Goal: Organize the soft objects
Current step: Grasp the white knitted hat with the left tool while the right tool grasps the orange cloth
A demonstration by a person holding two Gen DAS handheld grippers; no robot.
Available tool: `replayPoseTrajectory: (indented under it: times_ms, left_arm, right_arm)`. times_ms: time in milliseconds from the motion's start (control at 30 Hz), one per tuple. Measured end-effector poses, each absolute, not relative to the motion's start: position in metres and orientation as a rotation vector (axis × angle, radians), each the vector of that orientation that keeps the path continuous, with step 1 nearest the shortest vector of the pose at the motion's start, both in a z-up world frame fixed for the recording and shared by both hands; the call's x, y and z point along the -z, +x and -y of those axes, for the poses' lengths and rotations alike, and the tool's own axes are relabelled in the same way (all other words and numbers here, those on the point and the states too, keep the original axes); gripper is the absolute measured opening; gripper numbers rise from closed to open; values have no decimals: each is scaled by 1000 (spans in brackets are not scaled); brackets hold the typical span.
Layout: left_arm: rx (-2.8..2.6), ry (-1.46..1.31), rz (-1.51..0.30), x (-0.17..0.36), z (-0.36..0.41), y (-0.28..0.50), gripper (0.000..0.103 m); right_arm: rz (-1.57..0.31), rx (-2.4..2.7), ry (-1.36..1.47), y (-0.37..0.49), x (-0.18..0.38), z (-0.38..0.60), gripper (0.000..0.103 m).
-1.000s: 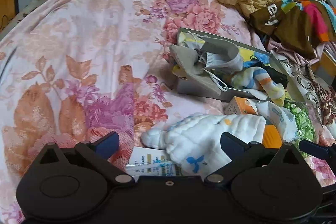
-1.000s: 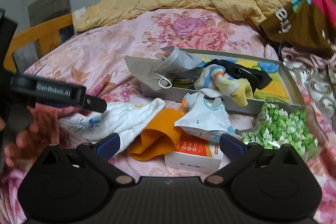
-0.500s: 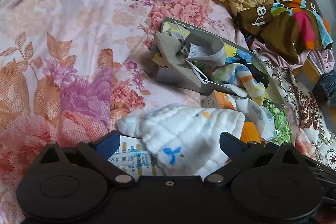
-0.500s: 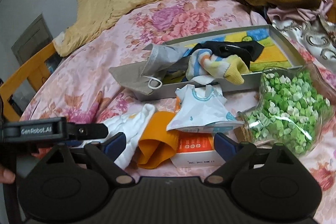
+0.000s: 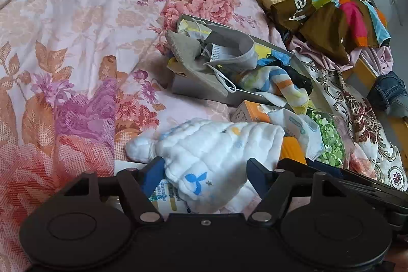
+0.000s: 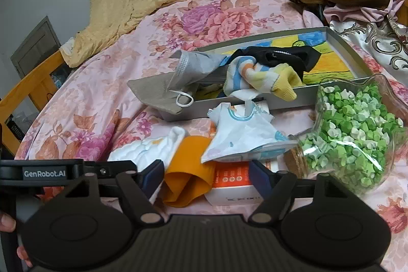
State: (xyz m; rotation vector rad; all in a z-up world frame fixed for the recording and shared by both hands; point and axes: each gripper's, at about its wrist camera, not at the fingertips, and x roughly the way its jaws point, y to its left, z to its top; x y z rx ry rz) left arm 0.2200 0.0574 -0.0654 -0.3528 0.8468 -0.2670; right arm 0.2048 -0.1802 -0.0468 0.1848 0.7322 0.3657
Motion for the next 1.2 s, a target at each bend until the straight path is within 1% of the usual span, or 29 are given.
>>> replayPoseTrajectory:
  times_ms: [67,100,133,233,267,367,467,633,733,800,900,933,1067,1100,1200]
  left_arm:
    - [273,-351,-851,66,-57,221,56]
    - [276,-342,-853,66,-56,221,53]
    - [277,-329,-855,66,-55,222,48]
    - [278,-305,-855,65,-54,222,42]
    - [277,-302,-853,65,-54,222,39]
    - [279,-291,-849,64,-54,221,32]
    - [282,-278,-843,63,-52,220,30]
    - [292,-300,-849,65,-53,222,30]
    - [303,-323,-851,67,-54,223,39]
    - [300,-320,-854,69,-53,225,40]
    - [290,-299,-854,70,-51,226,34]
    - [287,-290,-849,69,-51,226,30]
    - [281,-269,-819,67,-52,224,20]
    - [279,-272,-811,66,-52,223,20]
    - [274,-281,-784,61,-54,221,16]
  right_arm:
    - [-728,-373,184,204,47,178,68]
    - [-727,-378,185,204,47,178,64]
    - [-726,-382,184,203,46,177,62]
    - [-719,-390,173,202,44,174,54]
    - [-717,-393,170,202,44,173,49]
    - [-713,-394,163,200,43,172,45]
    - [-714,-389,175,201,43,173,43]
    - [-718,-378,175,202,44,175,42]
    - [-719,-377,169,202,45,174,42]
    - [-719,-377,172,202,45,174,42]
    - [-715,-378,168,202,45,174,39]
    - [-713,-378,166,202,45,174,38]
    - [-700,-375,159,200,42,173,29]
    - [-697,-373,156,199,42,173,27]
    - [-680,-366,151,195,39,173,25]
